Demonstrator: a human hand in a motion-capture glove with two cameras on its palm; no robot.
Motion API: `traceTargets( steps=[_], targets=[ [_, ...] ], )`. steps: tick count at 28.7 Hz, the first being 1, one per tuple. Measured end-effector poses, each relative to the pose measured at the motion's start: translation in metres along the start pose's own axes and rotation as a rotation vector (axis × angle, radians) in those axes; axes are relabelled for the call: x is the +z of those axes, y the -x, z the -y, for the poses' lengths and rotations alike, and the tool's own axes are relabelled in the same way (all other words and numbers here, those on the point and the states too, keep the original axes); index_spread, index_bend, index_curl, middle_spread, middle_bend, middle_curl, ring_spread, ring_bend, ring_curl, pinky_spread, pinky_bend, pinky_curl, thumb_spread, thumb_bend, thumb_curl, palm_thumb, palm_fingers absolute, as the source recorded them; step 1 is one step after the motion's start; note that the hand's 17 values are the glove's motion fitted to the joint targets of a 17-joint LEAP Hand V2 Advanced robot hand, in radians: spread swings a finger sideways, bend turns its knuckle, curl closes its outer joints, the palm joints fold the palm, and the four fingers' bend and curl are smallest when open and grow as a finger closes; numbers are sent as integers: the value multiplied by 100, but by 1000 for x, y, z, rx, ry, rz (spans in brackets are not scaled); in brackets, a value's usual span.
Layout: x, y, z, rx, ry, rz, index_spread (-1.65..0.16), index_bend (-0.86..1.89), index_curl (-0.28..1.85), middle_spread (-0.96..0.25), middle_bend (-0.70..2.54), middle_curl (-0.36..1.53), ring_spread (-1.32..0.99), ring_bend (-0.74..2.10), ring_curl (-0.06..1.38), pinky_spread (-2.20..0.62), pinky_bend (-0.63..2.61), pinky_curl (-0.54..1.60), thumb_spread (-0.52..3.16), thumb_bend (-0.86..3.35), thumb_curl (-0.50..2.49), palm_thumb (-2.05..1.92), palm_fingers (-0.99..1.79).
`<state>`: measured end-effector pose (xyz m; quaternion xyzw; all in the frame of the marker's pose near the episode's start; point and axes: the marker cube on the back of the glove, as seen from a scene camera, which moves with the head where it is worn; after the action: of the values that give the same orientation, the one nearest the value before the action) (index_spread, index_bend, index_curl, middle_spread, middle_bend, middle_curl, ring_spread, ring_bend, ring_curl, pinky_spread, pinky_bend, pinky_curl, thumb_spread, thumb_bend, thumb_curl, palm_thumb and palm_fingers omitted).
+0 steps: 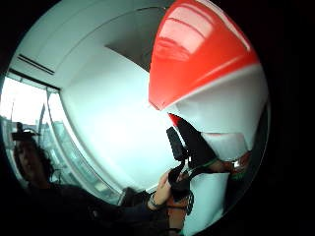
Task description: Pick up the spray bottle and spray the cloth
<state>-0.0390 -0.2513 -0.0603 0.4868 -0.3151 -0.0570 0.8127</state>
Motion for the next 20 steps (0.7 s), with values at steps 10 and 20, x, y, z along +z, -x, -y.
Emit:
traceTargets(
  steps=[10, 20],
  targets=[
    [14, -9, -16, 61, 8, 47, -30, 18, 45, -22, 64, 50, -24, 72, 44, -37, 55, 42, 112, -2, 32, 71, 142],
    [6, -40, -66, 270, 132, 82, -30, 18, 46, -22, 58, 48, -23, 69, 44, -34, 54, 41, 103, -8, 30, 58, 131]
  ],
)
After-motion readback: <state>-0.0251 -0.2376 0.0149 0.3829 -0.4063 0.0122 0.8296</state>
